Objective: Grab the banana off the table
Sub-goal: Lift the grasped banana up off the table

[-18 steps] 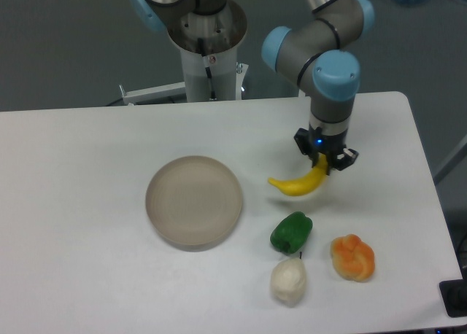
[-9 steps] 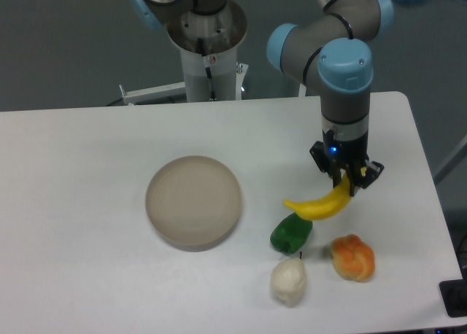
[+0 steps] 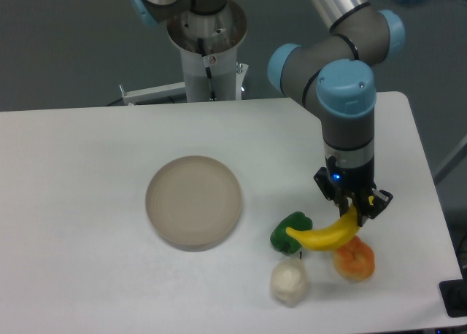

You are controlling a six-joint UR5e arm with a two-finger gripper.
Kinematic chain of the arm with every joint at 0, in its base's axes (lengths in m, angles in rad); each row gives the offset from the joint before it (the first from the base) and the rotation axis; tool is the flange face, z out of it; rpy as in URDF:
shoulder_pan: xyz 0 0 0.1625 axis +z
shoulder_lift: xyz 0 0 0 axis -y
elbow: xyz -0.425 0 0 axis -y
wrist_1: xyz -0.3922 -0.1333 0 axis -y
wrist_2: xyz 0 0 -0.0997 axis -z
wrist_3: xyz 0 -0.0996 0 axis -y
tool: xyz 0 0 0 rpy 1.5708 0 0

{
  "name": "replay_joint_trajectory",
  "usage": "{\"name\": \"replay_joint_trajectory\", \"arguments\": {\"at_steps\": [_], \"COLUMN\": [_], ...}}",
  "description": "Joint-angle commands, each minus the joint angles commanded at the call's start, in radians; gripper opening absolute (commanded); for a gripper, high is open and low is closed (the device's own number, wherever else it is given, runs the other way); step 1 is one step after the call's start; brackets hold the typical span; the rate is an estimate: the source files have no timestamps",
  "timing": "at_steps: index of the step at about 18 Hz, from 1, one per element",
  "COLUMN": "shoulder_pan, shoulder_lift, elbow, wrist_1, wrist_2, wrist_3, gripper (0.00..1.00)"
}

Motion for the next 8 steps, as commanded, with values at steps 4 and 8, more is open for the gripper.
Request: {"name": "replay_joint_trajectory", "arguments": {"at_steps": [4, 8], "shoulder_pan": [-0.009, -0.009], "shoulder_lift": [-0.029, -0.028], "elbow": [0.037, 0.035], "wrist_1": [0.002, 0.002], "wrist_2": [0.002, 0.002], "wrist_3": [-0.011, -0.009], "gripper": [0.22, 0.22]}}
